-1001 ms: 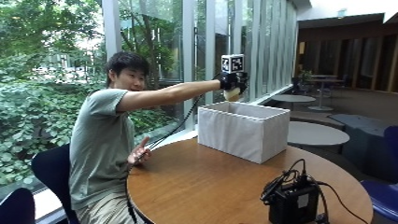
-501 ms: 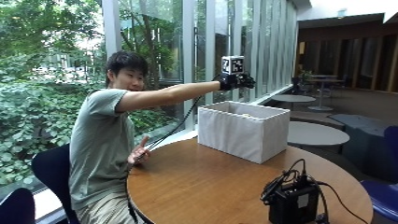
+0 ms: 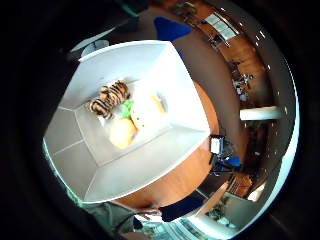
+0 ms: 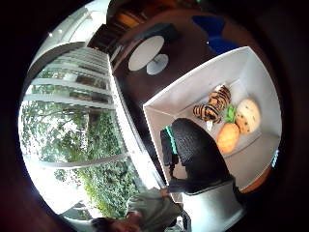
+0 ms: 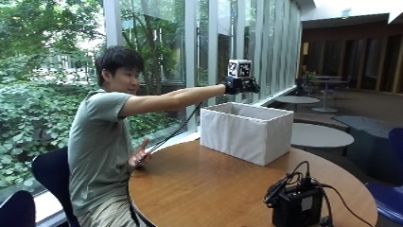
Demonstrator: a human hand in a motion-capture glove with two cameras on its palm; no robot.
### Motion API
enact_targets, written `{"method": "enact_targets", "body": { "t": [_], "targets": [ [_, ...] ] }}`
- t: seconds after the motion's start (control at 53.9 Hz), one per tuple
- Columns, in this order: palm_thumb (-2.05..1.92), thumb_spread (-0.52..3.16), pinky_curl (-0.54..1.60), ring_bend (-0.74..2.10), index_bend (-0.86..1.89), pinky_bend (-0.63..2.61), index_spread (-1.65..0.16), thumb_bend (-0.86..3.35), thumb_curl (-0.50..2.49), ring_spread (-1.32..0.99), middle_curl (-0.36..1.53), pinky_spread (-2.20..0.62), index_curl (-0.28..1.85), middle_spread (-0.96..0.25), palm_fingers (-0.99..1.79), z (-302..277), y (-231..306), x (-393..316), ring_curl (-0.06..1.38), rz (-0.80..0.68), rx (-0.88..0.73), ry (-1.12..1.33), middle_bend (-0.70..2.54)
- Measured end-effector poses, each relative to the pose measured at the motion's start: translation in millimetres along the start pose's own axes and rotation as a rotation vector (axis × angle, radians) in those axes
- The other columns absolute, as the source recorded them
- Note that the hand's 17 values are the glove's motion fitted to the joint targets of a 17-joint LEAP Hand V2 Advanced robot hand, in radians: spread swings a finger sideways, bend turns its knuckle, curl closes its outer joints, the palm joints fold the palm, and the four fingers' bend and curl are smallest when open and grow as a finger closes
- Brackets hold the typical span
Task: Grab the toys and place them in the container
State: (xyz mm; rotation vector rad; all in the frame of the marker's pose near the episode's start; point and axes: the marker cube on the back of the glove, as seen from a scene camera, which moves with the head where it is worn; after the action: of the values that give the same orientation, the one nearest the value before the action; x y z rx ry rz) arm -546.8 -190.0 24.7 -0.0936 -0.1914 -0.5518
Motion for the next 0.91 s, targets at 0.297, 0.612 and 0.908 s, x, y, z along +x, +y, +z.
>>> {"method": "enact_targets", "body": {
  "t": [0.297,0.612,0.908],
  "targets": [
    [0.06,1.36,0.32,0.29,0.13,0.74,-0.26,-0.01,0.42,-0.04,0.30,0.01,0.40,-0.09,-0.16,13.0,0.3,12.8,0.36,0.036,-0.082,0.083,0.13],
    [0.09,1.40,0.32,0.26,0.15,0.70,-0.26,0.00,0.38,-0.04,0.26,0.01,0.35,-0.09,-0.13,-5.8,44.1,35.2,0.36,-0.021,-0.104,0.217,0.13],
    [0.05,1.50,0.28,0.35,0.25,0.55,-0.29,-0.02,0.33,-0.17,0.33,-0.04,0.40,-0.19,0.28,38.9,166.4,42.5,0.37,-0.005,0.085,0.555,0.30]
  ]
}}
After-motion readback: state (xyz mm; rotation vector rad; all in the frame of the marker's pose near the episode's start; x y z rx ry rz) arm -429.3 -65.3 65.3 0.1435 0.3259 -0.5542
